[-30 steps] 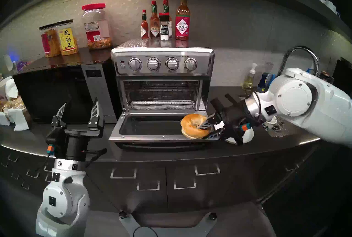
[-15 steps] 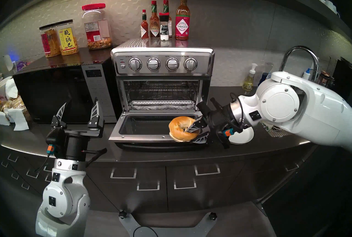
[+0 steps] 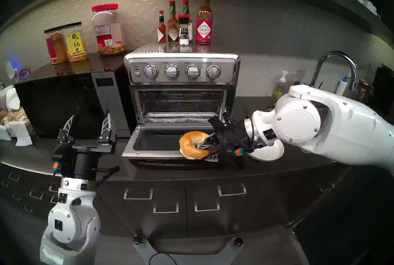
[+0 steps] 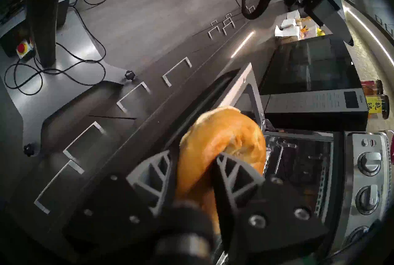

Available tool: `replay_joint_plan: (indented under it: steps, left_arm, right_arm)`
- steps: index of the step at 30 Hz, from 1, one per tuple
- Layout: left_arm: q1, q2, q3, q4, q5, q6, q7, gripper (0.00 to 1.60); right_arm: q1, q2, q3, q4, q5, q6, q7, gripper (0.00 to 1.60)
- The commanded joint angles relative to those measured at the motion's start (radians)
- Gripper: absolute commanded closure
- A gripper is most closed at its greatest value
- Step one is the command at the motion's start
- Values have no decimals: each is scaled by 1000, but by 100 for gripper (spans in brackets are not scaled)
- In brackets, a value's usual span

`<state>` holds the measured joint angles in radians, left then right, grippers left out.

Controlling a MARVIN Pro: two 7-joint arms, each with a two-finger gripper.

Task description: Open the oven and place the bagel inside on the rack

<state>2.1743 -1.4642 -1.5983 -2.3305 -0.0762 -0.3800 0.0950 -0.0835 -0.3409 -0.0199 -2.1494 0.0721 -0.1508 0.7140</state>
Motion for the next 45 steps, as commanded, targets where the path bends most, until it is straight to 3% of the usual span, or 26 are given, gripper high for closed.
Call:
replay_joint_plan:
  steps: [1,13,26,45]
  left_arm:
    - [2,1,0,-23,1,-1,-1,0]
    - [2,1,0,-24,1,-1,-1,0]
    - [2,1,0,-23,1,-2,-1,0]
    - [2,1,0,-23,1,-1,-1,0]
  right_arm:
    - [2,-51,11,2,-2,49,-33,105]
    - [-2,-113,2,19,-16,106,-25,104]
    - [-8,-257,-5,151,-57,124,-36,105]
    - [-25,-373,-12,230,-118,151,-67,106]
